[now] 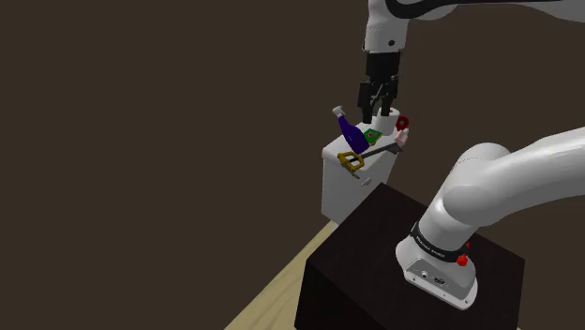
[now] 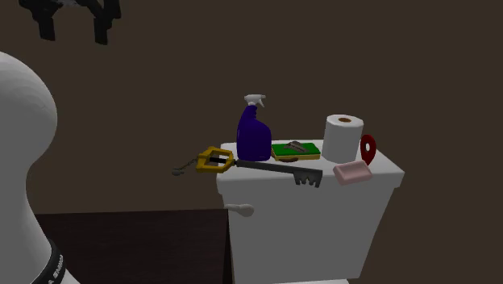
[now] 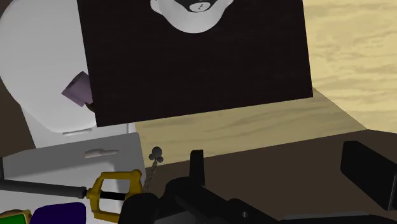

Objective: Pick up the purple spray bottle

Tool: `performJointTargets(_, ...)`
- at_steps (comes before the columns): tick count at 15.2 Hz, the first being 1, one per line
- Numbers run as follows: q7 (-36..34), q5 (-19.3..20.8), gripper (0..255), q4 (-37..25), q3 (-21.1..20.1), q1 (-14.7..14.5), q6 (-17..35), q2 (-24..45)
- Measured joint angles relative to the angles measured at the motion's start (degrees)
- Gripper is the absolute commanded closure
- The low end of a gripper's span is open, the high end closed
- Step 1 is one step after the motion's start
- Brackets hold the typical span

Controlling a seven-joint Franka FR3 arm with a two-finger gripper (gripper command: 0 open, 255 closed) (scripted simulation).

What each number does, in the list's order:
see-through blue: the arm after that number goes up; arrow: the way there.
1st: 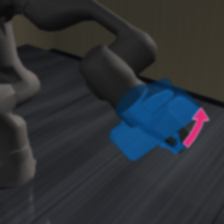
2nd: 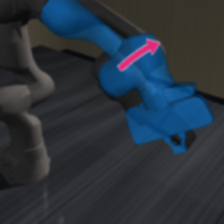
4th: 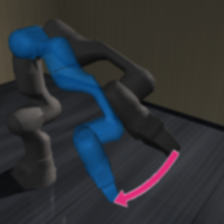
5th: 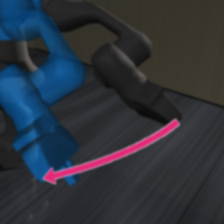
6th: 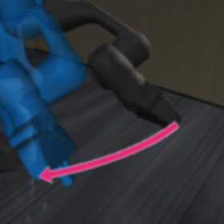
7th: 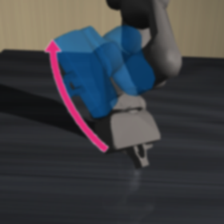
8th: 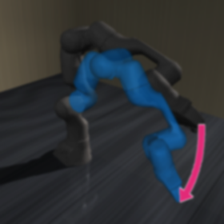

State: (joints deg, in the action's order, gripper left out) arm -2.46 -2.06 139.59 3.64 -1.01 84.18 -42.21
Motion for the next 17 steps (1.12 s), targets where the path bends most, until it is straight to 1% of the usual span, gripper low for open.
performJointTargets(2,0.4,0.5,0,0.6,0.3,0.2,1.0,0.0)
performJointTargets(5,1.9,2.7,0,4.3,1.1,1.0,7.2,-0.3)
performJointTargets(13,7.7,10.7,0,12.8,6.5,4.9,28.7,3.4)
performJointTargets(17,9.6,14.0,0,15.2,9.1,6.5,40.8,8.0)
